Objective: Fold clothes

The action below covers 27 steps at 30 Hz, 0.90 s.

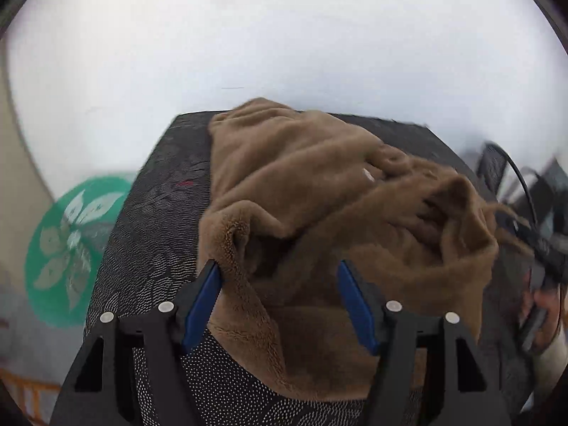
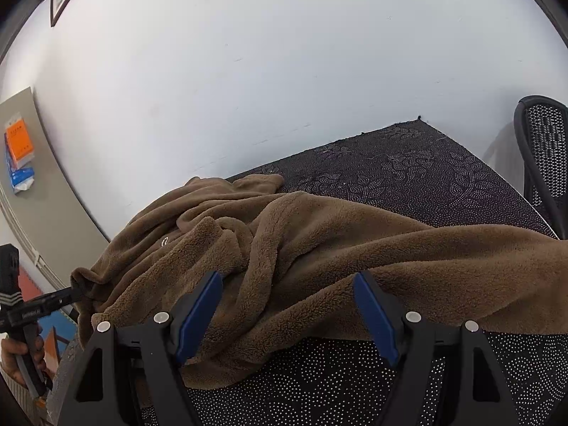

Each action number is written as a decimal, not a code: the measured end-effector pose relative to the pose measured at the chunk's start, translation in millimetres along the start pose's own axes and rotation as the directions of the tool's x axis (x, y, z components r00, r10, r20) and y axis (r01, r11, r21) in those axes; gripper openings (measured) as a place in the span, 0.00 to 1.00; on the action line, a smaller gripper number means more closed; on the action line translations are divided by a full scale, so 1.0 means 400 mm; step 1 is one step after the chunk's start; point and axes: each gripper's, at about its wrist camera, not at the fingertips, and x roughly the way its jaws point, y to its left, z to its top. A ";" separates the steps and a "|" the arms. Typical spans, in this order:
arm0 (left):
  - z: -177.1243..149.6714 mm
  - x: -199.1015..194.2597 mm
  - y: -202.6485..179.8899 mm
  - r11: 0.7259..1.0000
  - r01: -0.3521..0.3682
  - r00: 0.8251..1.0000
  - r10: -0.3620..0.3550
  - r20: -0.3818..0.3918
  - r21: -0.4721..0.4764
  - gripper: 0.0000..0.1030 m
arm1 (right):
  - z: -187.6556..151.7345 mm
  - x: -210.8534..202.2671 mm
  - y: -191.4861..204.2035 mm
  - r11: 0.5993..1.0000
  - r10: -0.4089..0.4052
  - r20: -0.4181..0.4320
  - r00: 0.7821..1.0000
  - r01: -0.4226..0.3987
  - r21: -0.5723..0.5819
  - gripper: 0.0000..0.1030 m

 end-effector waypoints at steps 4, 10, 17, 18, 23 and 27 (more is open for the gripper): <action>-0.012 -0.027 0.008 1.000 0.011 1.000 -0.011 0.013 0.025 0.69 | 0.000 0.002 0.000 1.000 -0.001 -0.002 1.000 0.001 0.002 0.76; 0.000 -0.066 -0.004 0.993 -0.025 0.998 0.019 0.053 0.118 0.69 | 0.000 0.004 -0.002 1.000 0.000 -0.008 1.000 0.000 0.007 0.76; 0.012 0.057 -0.118 0.917 0.005 0.999 0.014 -0.045 0.398 0.69 | -0.001 0.003 0.000 1.000 0.000 -0.007 1.000 0.000 -0.001 0.76; 0.015 0.084 -0.129 0.903 0.018 0.997 0.014 -0.072 0.428 0.69 | -0.001 0.004 0.002 1.000 0.000 -0.007 1.000 0.000 -0.001 0.76; 0.011 0.210 -0.058 0.897 -0.009 0.972 0.111 -0.206 0.442 0.66 | -0.001 0.004 -0.002 1.000 0.004 -0.006 1.000 -0.004 0.005 0.76; -0.002 0.206 0.007 0.922 0.036 0.967 0.065 -0.246 0.385 0.66 | 0.000 0.006 -0.002 1.000 0.006 -0.008 1.000 -0.006 0.004 0.76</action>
